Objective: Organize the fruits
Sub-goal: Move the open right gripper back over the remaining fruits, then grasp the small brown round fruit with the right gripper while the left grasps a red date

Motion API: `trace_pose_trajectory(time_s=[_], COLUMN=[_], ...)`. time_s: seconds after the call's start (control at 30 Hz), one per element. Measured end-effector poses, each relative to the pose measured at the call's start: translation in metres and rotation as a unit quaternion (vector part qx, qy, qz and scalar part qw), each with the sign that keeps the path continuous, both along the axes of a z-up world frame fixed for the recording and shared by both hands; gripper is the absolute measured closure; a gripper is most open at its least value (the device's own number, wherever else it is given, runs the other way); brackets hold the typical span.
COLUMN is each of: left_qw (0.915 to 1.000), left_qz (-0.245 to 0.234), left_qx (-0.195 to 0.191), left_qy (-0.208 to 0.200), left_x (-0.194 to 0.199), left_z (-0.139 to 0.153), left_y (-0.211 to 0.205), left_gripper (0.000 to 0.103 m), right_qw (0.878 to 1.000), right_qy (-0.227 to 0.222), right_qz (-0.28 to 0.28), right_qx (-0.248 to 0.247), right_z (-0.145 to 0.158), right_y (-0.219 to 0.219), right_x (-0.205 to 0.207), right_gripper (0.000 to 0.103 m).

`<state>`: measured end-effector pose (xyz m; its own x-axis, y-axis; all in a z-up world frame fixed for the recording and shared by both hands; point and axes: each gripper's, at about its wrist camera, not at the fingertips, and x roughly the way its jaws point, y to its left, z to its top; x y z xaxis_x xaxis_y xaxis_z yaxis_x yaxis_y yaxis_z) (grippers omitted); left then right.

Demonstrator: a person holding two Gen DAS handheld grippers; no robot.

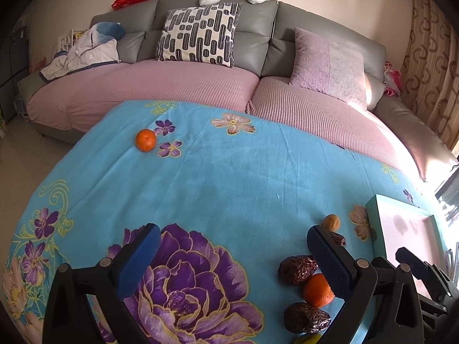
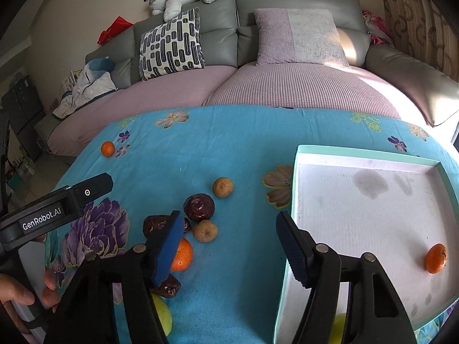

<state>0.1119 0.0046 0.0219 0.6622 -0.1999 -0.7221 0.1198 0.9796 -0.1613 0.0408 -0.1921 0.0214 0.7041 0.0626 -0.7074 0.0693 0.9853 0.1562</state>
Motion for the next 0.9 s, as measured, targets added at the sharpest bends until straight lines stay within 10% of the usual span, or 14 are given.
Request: trace_pose_trajectory(time_s=[0.9], left_qw=[0.9977], left_qz=[-0.011], left_qx=[-0.038], left_qy=[0.055], left_x=[0.017], left_z=[-0.036], left_y=[-0.002], left_gripper=[0.001], right_qw=[0.998], right_qy=[0.049], right_qz=[0.028], right_qx=[0.026], right_z=[-0.042], right_y=[0.015], right_x=[0.031], right_gripper=[0.063])
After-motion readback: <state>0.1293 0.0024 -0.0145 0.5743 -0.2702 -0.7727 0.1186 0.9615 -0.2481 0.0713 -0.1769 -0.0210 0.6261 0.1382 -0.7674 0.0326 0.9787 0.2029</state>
